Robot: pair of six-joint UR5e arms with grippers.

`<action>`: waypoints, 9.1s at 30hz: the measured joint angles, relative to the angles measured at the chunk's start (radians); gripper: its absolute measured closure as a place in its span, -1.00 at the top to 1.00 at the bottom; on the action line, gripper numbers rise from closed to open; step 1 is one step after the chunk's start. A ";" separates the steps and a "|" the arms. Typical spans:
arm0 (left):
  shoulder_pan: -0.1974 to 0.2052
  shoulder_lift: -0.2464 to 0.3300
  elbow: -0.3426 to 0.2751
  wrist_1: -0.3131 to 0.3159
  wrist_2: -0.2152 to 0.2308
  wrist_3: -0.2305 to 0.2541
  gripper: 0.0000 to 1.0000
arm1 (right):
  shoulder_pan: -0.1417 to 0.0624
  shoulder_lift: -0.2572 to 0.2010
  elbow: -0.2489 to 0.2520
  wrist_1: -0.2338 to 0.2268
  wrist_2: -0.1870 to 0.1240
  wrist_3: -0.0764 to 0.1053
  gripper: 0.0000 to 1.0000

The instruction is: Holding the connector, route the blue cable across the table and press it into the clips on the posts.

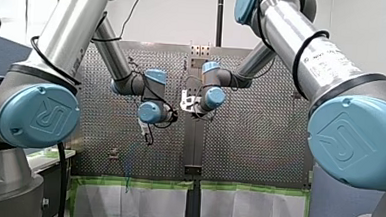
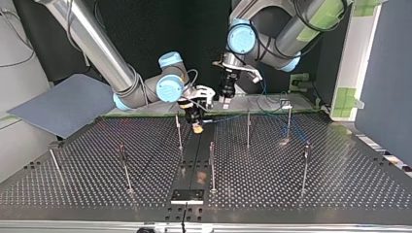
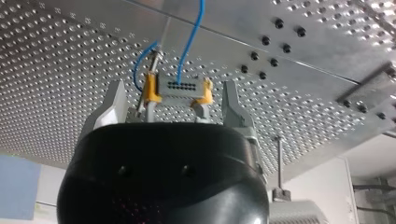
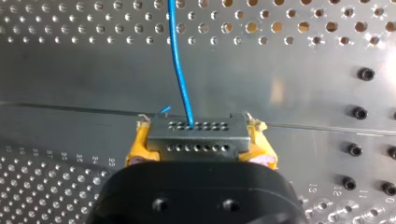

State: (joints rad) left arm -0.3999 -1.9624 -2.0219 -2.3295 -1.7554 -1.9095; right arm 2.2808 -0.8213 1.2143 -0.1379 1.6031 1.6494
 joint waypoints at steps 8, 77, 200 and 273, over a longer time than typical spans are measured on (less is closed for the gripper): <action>0.009 -0.060 0.070 -0.008 0.000 -0.023 1.00 | 0.000 0.000 0.000 0.000 -0.002 0.001 -1.00; 0.044 0.034 0.262 -0.322 -0.159 0.031 -0.98 | -0.003 -0.180 0.031 0.102 0.000 0.027 -1.00; 0.034 0.269 0.293 -0.510 0.017 -0.004 1.00 | -0.177 -0.373 0.055 0.114 -0.078 0.084 -1.00; -0.155 -0.074 0.874 -0.714 -0.265 0.231 1.00 | -0.198 -0.385 0.057 0.116 -0.082 0.092 -1.00</action>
State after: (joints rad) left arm -0.5545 -2.0366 -1.1475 -3.0434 -2.0204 -1.6781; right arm 2.0824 -1.2058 1.2710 -0.0220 1.5210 1.7414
